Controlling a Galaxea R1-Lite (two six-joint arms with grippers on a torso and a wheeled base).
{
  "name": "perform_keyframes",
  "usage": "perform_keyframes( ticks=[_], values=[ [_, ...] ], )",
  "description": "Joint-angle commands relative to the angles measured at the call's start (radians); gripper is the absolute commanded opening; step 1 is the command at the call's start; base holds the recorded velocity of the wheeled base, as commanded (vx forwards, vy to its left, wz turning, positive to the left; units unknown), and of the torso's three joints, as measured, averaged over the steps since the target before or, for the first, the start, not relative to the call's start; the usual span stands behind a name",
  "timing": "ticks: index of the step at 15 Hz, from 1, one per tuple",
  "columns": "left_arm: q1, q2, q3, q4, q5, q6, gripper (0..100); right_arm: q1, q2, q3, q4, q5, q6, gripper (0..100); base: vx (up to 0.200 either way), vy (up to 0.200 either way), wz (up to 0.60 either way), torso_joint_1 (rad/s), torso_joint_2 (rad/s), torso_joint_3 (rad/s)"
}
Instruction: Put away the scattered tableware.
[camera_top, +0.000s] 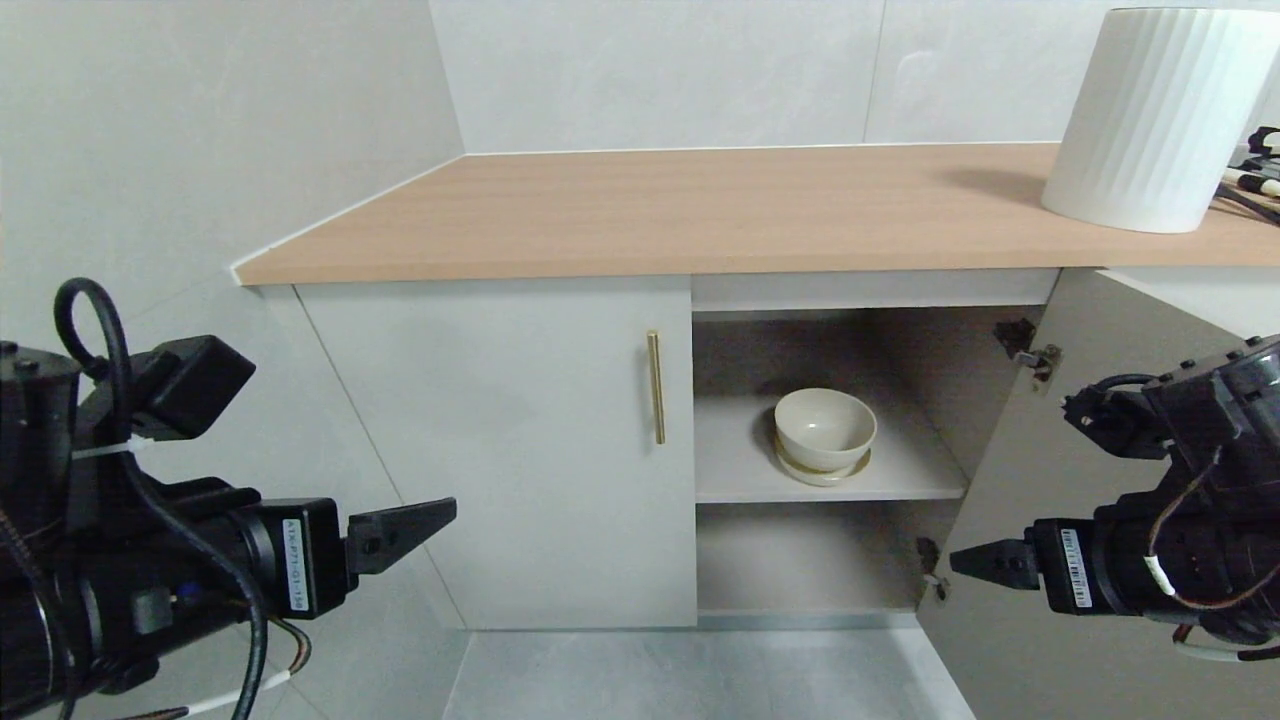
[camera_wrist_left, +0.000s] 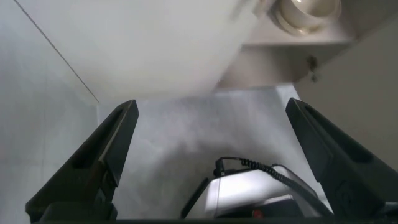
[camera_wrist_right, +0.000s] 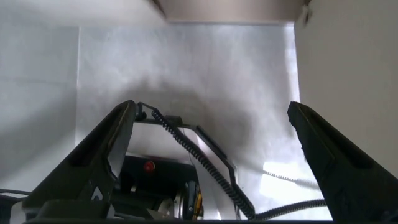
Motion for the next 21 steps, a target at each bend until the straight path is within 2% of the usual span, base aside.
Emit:
perform_keyframes(
  ticks=[1, 14, 21],
  values=[
    [-0.001, 0.006, 0.01, -0.002, 0.0, 0.0, 100, 0.002, 0.007, 0.004, -0.001, -0.001, 0.0, 100, -0.2, 0.0, 0.0, -0.007, 0.01, -0.002],
    [-0.004, 0.012, 0.013, 0.0, 0.0, 0.0, 100, 0.009, 0.017, 0.007, 0.001, -0.001, 0.0, 100, -0.2, 0.0, 0.0, 0.002, 0.0, 0.002],
    [-0.005, 0.012, 0.018, 0.0, 0.001, 0.003, 100, 0.009, 0.008, 0.007, 0.007, -0.004, 0.0, 100, 0.0, 0.0, 0.0, 0.0, 0.0, 0.0]
  ],
)
